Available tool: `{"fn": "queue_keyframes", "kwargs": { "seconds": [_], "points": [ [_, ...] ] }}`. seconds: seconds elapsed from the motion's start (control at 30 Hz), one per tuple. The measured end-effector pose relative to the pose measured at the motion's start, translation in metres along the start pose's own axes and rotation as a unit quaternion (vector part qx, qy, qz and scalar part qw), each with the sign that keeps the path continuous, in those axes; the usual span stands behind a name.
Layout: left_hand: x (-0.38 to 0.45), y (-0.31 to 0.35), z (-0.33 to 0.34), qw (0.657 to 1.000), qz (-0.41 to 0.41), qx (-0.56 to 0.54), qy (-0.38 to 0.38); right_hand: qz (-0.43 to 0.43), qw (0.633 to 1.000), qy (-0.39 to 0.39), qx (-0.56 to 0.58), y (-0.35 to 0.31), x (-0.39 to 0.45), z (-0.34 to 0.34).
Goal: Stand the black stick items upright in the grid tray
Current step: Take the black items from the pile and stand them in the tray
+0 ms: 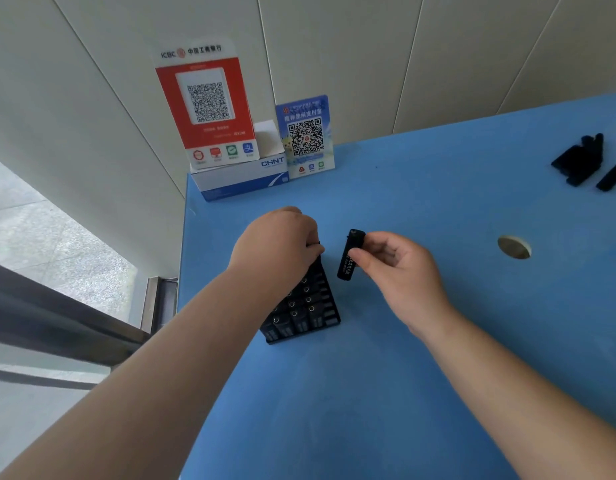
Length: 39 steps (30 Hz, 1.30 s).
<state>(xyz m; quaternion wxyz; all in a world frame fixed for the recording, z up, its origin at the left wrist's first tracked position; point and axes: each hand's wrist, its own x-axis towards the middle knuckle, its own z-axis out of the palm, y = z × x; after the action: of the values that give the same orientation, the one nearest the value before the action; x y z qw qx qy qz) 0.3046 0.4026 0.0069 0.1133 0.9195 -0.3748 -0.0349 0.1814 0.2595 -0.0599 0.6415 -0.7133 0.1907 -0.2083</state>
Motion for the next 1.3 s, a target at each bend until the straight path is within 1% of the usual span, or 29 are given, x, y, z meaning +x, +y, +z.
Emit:
{"fn": "queue_keyframes", "kwargs": {
  "seconds": [0.1,0.23,0.37,0.5,0.6,0.73,0.83,1.03,1.13,1.3],
  "points": [
    [-0.008,-0.003,-0.001,0.999,-0.001,-0.035,0.027,-0.007,0.999,-0.021,-0.027,0.002,0.01,0.005],
    [-0.023,-0.012,0.001,0.991,-0.035,-0.094,0.086,-0.028,0.995,-0.054,-0.076,0.006,0.022,0.015],
    [-0.037,-0.018,0.005,0.984,-0.061,-0.13,0.107,-0.043,0.992,-0.071,-0.096,0.012,0.026,0.023],
    [-0.049,-0.022,0.006,0.977,-0.068,-0.152,0.134,-0.087,0.983,-0.085,-0.139,0.011,0.027,0.026],
    [-0.056,-0.024,0.007,0.975,-0.08,-0.156,0.137,-0.108,0.977,-0.083,-0.165,0.01,0.028,0.028],
    [-0.063,-0.026,0.005,0.973,-0.086,-0.17,0.132,-0.106,0.975,-0.087,-0.177,0.012,0.029,0.028],
    [-0.066,-0.026,0.004,0.972,-0.087,-0.178,0.125,-0.116,0.968,-0.08,-0.206,0.014,0.027,0.03],
    [-0.069,-0.024,0.004,0.969,-0.09,-0.196,0.121,-0.054,0.96,-0.059,-0.267,0.021,0.023,0.03],
    [-0.071,-0.022,0.004,0.97,-0.074,-0.194,0.126,-0.022,0.962,-0.041,-0.268,0.023,0.014,0.024],
    [-0.075,-0.016,0.001,0.981,-0.068,-0.124,0.131,-0.026,0.949,-0.052,-0.31,0.007,-0.017,-0.003]
  ]
}}
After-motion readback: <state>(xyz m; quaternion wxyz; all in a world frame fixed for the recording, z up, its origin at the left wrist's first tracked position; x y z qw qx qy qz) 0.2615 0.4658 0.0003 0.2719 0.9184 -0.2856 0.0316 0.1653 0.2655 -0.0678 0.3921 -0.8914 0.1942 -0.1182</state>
